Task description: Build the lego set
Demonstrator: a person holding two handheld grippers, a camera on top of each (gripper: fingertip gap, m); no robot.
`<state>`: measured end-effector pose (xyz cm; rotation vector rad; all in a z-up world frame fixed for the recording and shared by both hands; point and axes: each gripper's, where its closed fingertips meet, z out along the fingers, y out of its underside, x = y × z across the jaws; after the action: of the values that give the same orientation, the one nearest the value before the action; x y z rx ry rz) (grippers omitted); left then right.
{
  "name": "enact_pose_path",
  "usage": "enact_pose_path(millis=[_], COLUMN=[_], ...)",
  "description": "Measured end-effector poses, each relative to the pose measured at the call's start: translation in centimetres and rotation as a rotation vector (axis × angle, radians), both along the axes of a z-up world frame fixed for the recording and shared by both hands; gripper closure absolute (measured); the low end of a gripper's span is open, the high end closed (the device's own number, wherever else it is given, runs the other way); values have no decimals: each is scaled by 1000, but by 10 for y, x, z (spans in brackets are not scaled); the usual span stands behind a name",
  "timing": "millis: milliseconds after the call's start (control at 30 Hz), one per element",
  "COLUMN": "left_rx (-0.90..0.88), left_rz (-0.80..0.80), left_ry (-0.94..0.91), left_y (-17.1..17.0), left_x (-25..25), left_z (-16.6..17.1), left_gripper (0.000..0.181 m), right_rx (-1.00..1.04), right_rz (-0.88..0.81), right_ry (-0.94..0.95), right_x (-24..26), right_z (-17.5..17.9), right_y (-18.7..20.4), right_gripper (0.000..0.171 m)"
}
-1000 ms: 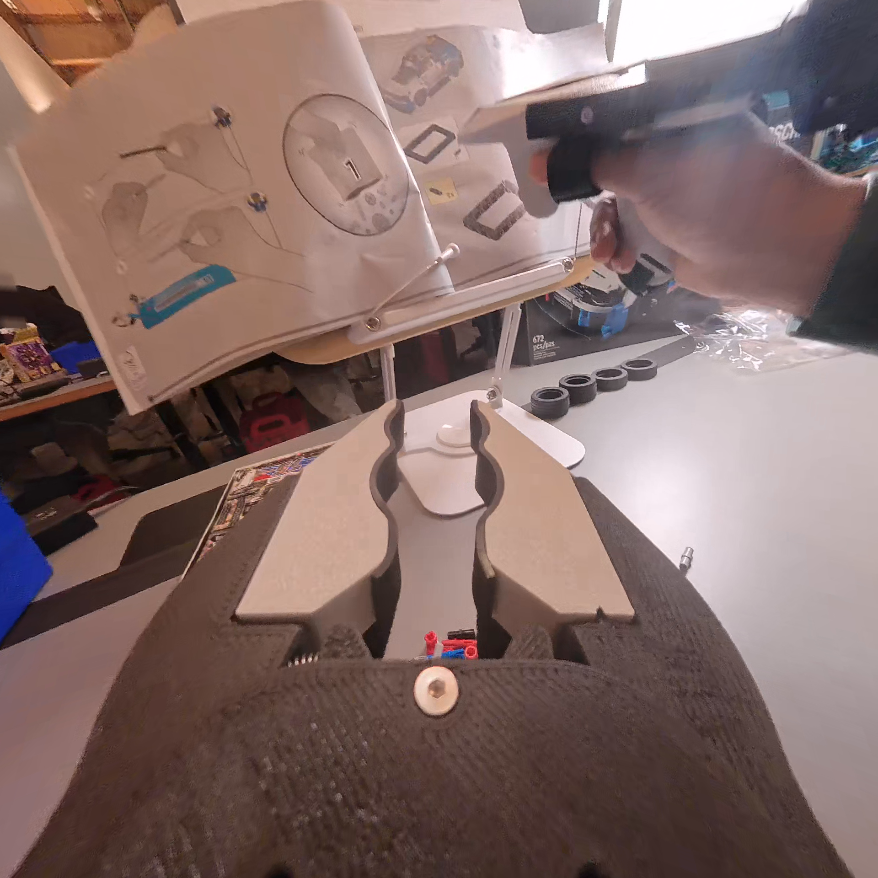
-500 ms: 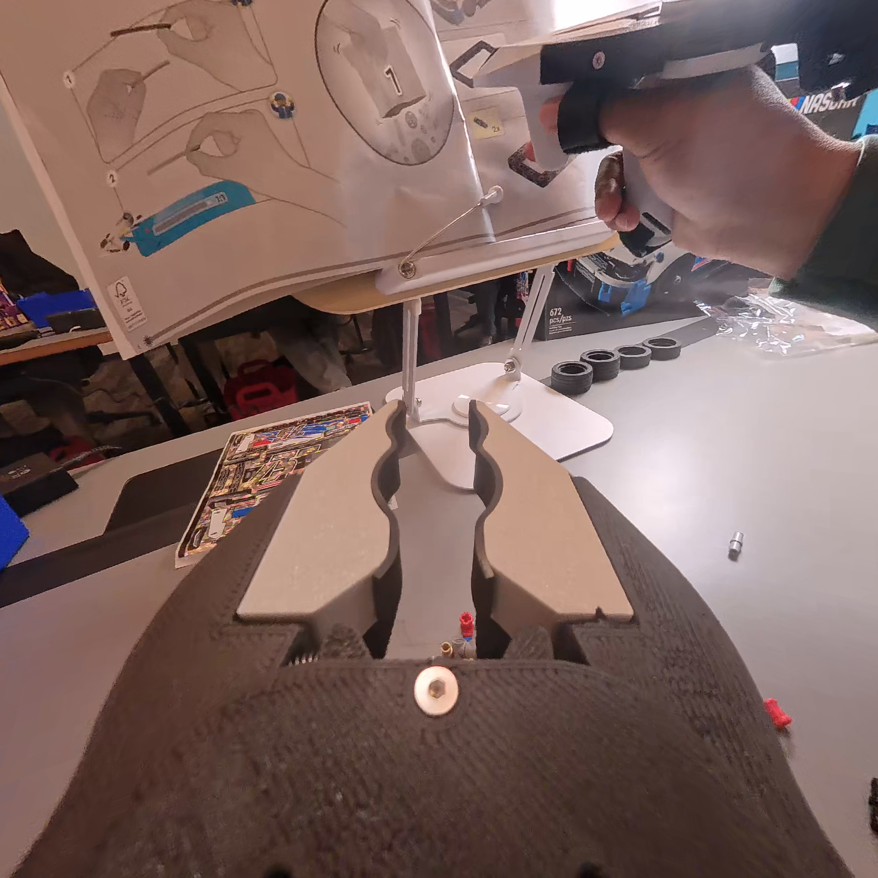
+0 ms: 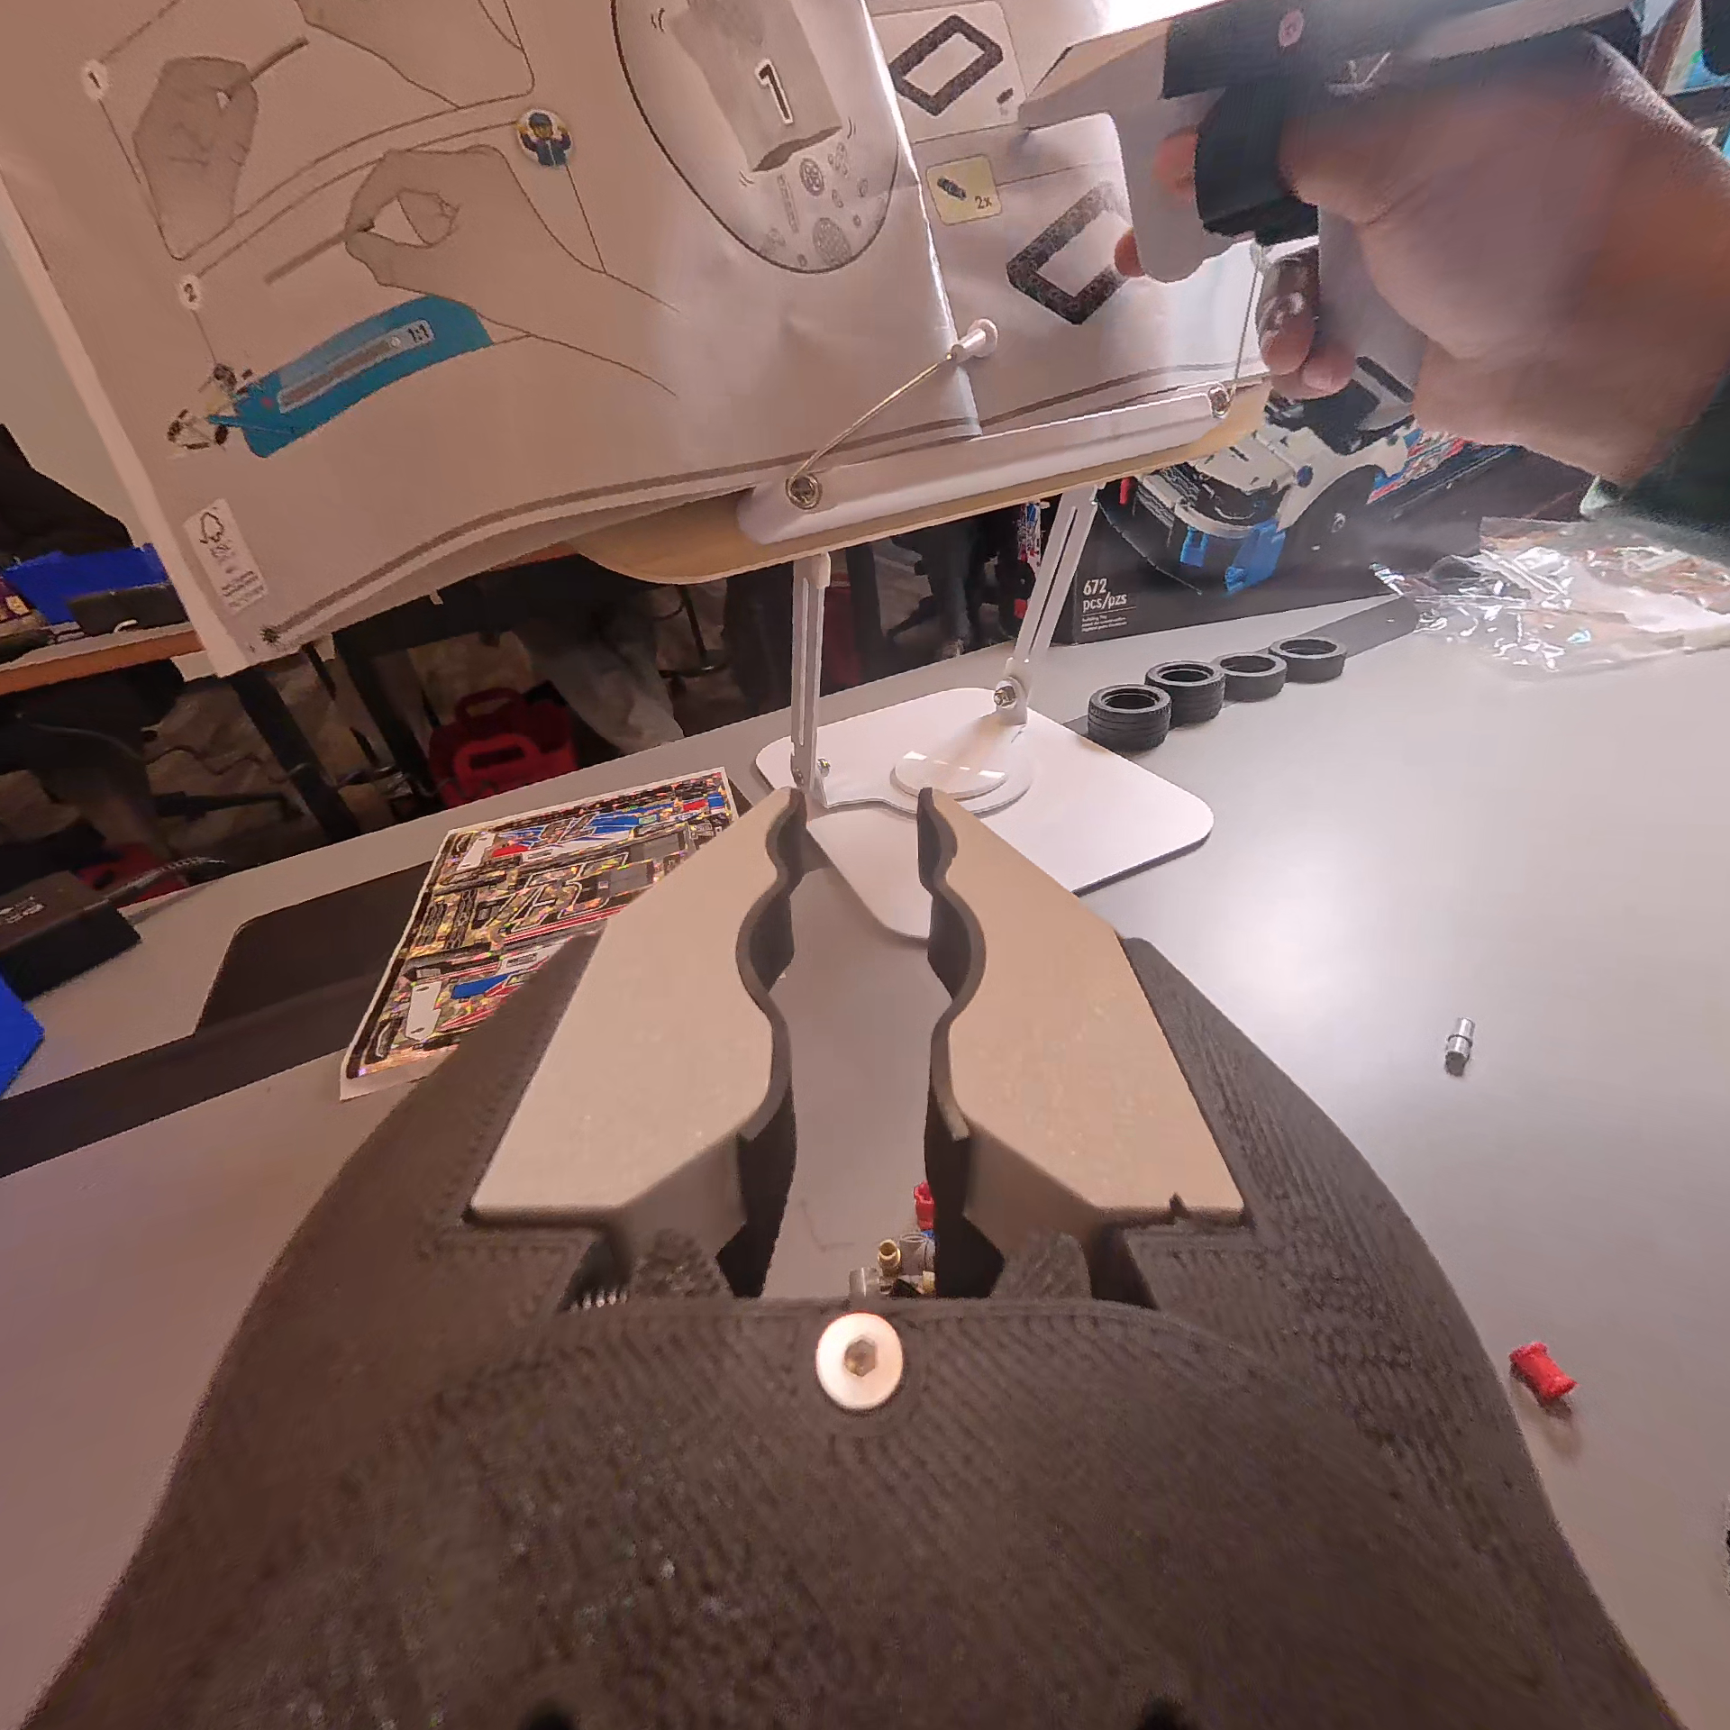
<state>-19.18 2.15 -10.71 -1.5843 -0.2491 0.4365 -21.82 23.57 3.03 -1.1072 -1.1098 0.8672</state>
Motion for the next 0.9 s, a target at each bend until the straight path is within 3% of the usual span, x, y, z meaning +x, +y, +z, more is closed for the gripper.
enact_pose_path(millis=[333, 667, 900], left_rx=[-26, -17, -45], left_rz=[3, -13, -10], left_ry=[8, -6, 9], left_y=[-1, 1, 2], left_x=[3, 6, 9], left_z=[-4, -2, -8], left_gripper=[160, 160, 160], right_rx=[-5, -122, -121], right_rz=[83, 159, 162], right_ry=[20, -63, -17], right_x=[31, 158, 171], right_z=[2, -75, -106], right_y=[-13, -49, -47], right_gripper=[171, 157, 151])
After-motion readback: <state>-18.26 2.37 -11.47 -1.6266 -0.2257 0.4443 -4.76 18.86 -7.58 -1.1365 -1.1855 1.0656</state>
